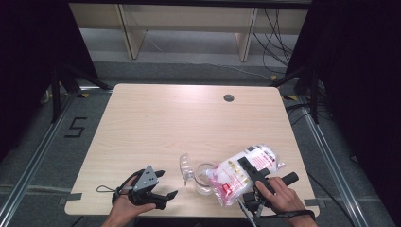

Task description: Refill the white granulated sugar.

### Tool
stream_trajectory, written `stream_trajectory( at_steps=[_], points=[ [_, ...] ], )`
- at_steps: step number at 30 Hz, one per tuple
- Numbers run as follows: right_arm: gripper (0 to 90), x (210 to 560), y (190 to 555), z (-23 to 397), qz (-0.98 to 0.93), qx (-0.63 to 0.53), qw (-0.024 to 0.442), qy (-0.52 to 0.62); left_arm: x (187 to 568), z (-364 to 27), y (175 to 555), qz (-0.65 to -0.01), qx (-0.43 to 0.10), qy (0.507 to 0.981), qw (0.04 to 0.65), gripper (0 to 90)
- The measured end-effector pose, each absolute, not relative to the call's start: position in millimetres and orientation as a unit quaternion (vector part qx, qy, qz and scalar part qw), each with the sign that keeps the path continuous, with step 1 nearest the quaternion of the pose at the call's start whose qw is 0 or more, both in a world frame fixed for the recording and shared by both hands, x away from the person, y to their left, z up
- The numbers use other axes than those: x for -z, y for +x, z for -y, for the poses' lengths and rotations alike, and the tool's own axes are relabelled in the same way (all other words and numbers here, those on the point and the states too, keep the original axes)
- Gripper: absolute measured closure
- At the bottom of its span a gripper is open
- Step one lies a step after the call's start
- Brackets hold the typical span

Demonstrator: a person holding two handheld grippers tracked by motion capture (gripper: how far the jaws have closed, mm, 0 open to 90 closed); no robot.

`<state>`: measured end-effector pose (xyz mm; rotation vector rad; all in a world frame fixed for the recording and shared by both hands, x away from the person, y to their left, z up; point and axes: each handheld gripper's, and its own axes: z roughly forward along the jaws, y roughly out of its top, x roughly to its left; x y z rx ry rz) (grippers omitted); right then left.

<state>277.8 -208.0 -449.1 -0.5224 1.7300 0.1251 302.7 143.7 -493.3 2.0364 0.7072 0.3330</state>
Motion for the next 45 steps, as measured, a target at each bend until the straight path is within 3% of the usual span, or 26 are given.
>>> stream_trajectory(
  at_steps=[45],
  points=[
    [53.2,442.7,280.2,204.9,-0.732,-0.005,0.623,-0.278,494.5,-143.1,303.4,-0.289,-0.136,0.827,0.463,17.0]
  ],
)
